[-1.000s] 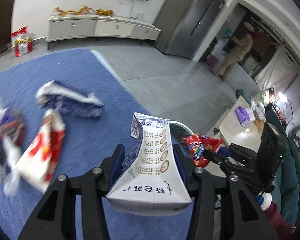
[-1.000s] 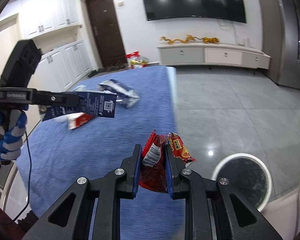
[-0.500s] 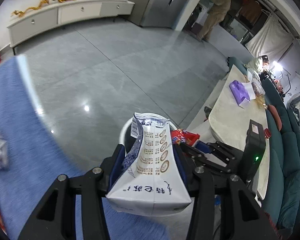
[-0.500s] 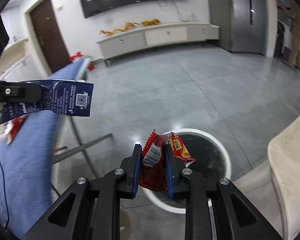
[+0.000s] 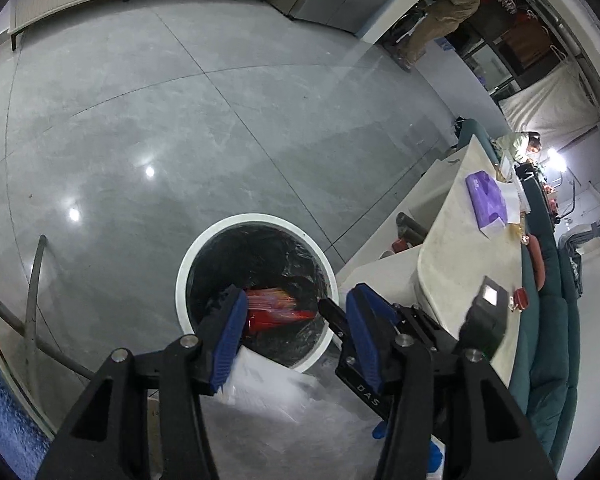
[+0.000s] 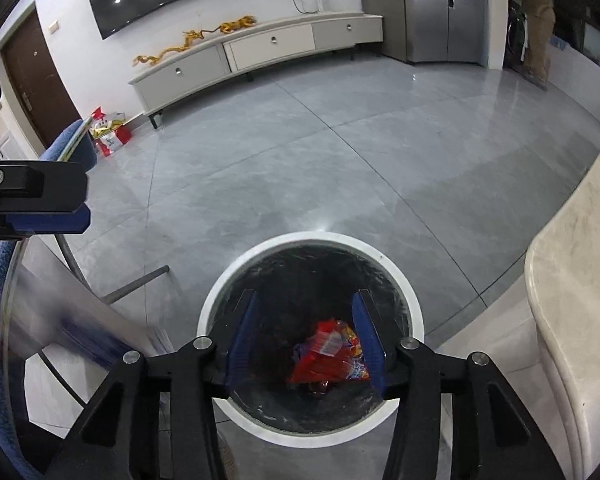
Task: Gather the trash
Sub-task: 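Carry both items to the trash bin and open both tools to drop them, then move the right tool down beside the bin toward a fallen white carton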
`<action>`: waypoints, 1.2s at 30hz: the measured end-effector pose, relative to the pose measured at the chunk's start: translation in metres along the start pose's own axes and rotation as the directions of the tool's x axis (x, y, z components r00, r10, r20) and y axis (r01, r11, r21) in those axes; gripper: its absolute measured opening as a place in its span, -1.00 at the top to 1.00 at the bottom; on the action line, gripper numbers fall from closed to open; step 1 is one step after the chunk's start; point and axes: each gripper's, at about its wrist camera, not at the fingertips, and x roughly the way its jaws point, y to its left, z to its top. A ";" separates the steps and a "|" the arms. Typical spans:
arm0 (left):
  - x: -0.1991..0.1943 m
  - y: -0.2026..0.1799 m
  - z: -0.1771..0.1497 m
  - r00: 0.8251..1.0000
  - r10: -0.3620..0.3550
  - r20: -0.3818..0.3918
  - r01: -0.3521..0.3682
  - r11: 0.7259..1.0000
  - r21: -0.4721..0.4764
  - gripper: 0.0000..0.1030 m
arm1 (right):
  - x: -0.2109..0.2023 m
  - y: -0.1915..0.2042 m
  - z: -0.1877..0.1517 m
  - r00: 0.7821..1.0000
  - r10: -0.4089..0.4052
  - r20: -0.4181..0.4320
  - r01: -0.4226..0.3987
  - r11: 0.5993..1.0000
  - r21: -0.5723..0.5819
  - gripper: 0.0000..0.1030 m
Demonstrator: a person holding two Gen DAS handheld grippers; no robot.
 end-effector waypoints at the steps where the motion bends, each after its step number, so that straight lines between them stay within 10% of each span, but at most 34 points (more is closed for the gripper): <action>1: -0.003 -0.001 -0.001 1.000 -0.001 0.004 0.001 1.000 0.004 0.03 | 0.000 0.000 -0.001 1.000 -0.004 -0.002 0.004 1.000 -0.004 -0.05; 14: -0.087 0.002 -0.031 0.993 0.022 0.115 -0.030 0.997 0.069 0.02 | -0.039 0.017 -0.015 0.998 0.045 0.040 -0.045 0.999 -0.022 -0.10; 22: -0.137 0.048 -0.077 0.987 0.074 0.145 -0.084 0.994 0.068 0.02 | -0.040 0.013 -0.090 0.990 0.135 -0.029 -0.135 0.991 -0.004 -0.11; 36: -0.188 0.127 -0.125 0.961 0.190 0.204 -0.164 0.977 -0.135 0.02 | 0.127 0.048 -0.230 0.867 0.338 -0.367 -0.307 0.941 0.142 -0.11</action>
